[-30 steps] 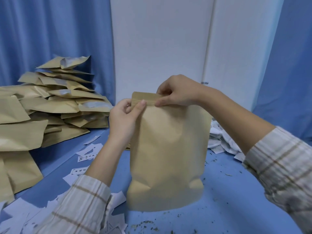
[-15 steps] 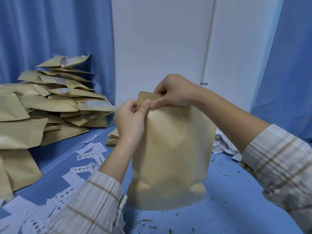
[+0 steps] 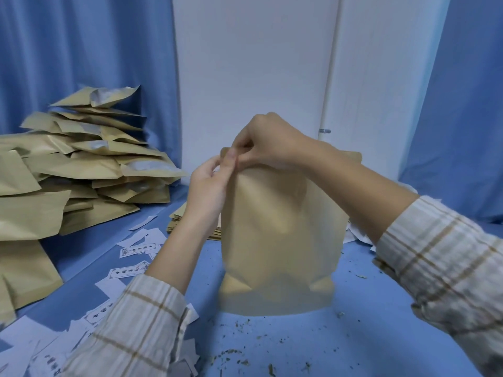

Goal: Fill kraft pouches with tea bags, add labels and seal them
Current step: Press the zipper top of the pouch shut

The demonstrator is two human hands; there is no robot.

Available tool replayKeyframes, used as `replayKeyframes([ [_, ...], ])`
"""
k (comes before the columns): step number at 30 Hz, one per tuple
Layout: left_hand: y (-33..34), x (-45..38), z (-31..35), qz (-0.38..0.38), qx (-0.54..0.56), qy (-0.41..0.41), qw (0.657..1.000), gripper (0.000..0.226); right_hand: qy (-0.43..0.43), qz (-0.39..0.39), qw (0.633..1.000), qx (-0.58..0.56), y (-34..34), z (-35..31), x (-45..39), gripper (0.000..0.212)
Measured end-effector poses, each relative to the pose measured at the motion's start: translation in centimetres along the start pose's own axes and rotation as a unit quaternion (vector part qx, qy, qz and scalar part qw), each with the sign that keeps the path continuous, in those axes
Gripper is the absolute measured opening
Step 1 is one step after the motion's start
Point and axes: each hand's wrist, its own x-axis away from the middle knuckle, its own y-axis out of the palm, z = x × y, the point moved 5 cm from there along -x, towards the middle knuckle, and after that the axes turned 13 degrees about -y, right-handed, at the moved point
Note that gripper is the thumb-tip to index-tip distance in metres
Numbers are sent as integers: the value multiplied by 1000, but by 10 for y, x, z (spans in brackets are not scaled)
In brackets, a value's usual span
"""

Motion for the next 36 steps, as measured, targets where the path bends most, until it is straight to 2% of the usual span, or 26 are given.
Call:
replayKeyframes([
  [2,-6,2,1,46,-18,24,999,40,24,-31,999,-7,-4,10,6,31],
  [5,-10,9,4,133,-71,88,985,48,39,-43,998,3,-9,23,15,28],
  [8,-8,12,5,164,-81,116,976,48,31,-1,999,5,-10,24,16,28],
  [10,-13,11,3,180,-71,121,974,48,28,-14,1000,4,-11,25,18,29],
  [16,-22,10,7,187,-94,143,967,46,17,-35,999,12,-12,33,26,44],
  [23,-35,4,7,188,-85,153,966,45,51,-10,999,-4,-21,50,43,31],
  [28,-44,-2,2,192,-95,152,965,43,65,2,998,9,-18,63,54,50],
  [30,-49,-4,-4,200,-76,139,967,43,68,-3,998,1,-14,70,62,51],
  [33,-63,-7,-8,209,-53,117,969,34,99,2,995,-20,-11,89,81,38],
  [36,-60,-6,-5,156,-18,90,983,34,116,49,991,-54,-13,99,90,27],
])
